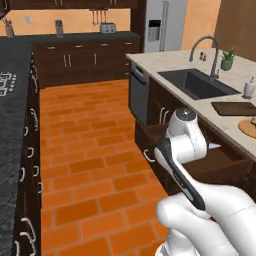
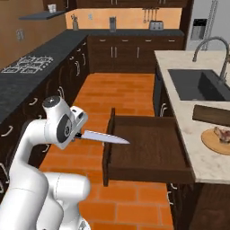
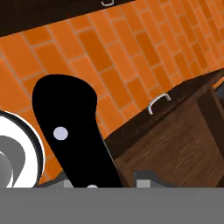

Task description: Pick up the knife from the drawer and place it on the cutting board. Then place the meat from the plate to the cutting board.

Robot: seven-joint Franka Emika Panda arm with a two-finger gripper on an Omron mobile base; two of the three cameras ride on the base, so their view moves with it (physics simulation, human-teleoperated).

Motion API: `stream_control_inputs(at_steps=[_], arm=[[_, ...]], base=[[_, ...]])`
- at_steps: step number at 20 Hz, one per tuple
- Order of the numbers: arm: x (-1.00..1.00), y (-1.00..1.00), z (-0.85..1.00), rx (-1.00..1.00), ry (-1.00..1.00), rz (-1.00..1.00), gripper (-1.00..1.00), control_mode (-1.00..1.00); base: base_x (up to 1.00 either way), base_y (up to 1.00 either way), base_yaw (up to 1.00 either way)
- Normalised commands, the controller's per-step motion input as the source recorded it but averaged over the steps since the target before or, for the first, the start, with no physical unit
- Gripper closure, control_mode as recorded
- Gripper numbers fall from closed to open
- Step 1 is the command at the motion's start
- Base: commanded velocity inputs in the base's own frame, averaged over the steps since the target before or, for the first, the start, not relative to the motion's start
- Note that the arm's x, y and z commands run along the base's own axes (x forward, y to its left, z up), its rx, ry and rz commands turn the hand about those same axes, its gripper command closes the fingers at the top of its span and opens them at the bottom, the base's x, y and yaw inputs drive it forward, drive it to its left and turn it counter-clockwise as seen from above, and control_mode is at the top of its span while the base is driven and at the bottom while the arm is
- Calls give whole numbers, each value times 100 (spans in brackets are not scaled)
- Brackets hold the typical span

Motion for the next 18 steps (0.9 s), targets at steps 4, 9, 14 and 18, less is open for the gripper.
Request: stream_control_inputs(at_steps=[4,9,14,18], arm=[[0,0,0,0,0,0,100,100],[0,0,0,0,0,0,100,100],[0,0,0,0,0,0,100,100],[0,0,0,0,0,0,100,100]], base=[[71,98,3],[100,48,-2],[100,48,-3],[100,50,-8]])
